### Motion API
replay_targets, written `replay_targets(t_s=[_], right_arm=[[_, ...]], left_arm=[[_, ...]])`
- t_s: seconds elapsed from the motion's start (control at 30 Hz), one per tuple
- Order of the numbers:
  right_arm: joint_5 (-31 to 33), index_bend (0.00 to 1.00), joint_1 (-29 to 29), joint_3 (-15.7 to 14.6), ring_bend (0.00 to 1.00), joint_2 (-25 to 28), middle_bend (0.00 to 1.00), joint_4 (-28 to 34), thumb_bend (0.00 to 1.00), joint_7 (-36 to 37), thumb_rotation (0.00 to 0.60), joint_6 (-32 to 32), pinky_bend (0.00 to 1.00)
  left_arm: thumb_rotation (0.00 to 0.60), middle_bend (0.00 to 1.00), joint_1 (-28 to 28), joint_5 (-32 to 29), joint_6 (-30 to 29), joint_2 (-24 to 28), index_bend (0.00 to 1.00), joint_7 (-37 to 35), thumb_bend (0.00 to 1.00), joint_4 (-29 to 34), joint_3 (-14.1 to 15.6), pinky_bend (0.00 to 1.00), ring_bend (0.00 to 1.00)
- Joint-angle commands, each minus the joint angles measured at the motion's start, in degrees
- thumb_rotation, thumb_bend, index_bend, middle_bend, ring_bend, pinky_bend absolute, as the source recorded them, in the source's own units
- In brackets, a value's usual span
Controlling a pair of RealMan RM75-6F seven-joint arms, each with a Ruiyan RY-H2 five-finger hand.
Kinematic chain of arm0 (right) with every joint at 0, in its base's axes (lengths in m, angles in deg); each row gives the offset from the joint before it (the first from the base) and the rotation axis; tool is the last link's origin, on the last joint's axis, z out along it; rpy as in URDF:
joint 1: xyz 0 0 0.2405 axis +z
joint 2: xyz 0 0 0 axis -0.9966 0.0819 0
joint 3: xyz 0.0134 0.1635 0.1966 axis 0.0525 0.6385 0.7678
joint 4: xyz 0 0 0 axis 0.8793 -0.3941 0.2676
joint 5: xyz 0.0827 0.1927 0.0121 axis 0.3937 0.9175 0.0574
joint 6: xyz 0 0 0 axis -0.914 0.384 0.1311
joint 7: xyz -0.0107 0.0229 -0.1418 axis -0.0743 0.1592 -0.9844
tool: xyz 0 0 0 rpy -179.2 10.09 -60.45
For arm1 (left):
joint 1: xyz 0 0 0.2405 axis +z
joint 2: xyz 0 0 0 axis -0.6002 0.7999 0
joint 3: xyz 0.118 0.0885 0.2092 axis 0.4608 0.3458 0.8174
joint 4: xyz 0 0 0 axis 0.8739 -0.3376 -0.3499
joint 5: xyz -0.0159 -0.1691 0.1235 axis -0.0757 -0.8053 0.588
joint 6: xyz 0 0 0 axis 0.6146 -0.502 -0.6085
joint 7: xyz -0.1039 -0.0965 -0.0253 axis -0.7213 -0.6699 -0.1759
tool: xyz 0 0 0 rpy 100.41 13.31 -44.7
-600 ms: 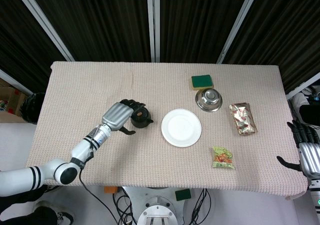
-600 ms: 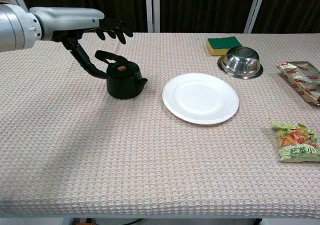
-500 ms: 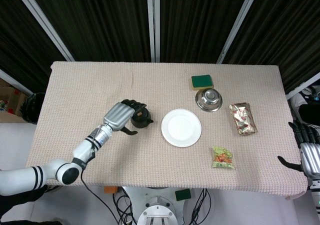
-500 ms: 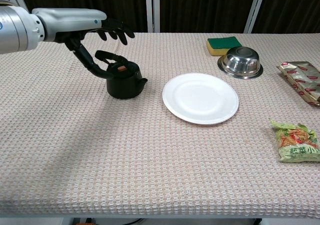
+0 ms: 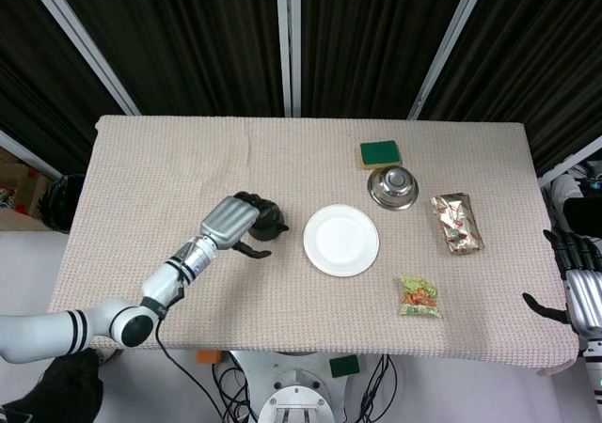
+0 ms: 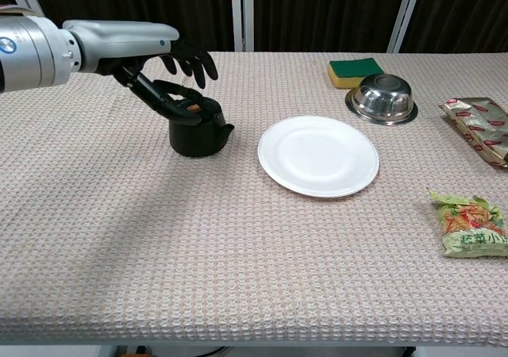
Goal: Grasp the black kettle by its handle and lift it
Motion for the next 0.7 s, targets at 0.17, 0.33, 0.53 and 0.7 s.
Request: replay_targets(t_s=[0.17, 0.33, 0.53, 0.7], right_arm=[[0.19, 0.00, 0.28, 0.10, 0.00, -0.02, 0.00, -0.07, 0.15, 0.06, 0.600, -0.51, 0.00], [0.43, 0.00, 0.41, 0.22, 0.00, 0.00, 0.00, -0.12, 0.15, 0.25, 0.600, -0.75, 0.00], [0.63, 0.00, 0.53, 0.23, 0.00, 0.09, 0.00, -0.09, 0.15, 0.40, 0.600, -1.08, 0.00], [0.70, 0.00, 0.57, 0.18, 0.00, 0.19, 0.00, 0.04, 0.15, 0.53, 0.600, -1.30, 0.00]], left_arm=[[0.237, 0.37, -0.99, -0.60, 0.39, -0.70, 0.32, 0.90, 0.12, -1.34, 1.59, 0.22, 0.29], [0.238, 0.39, -1.63, -1.71, 0.12, -0.99, 0.33, 2.03, 0.12, -1.80, 2.34, 0.21, 0.30], [0.237, 0.43, -2.13, -2.71, -1.02, -1.03, 0.38, 3.45, 0.12, -2.14, 2.91, 0.21, 0.34], [0.234, 0.49, -2.20, -3.75, -1.67, -0.79, 0.43, 4.50, 0.12, -1.66, 3.72, 0.21, 0.39]])
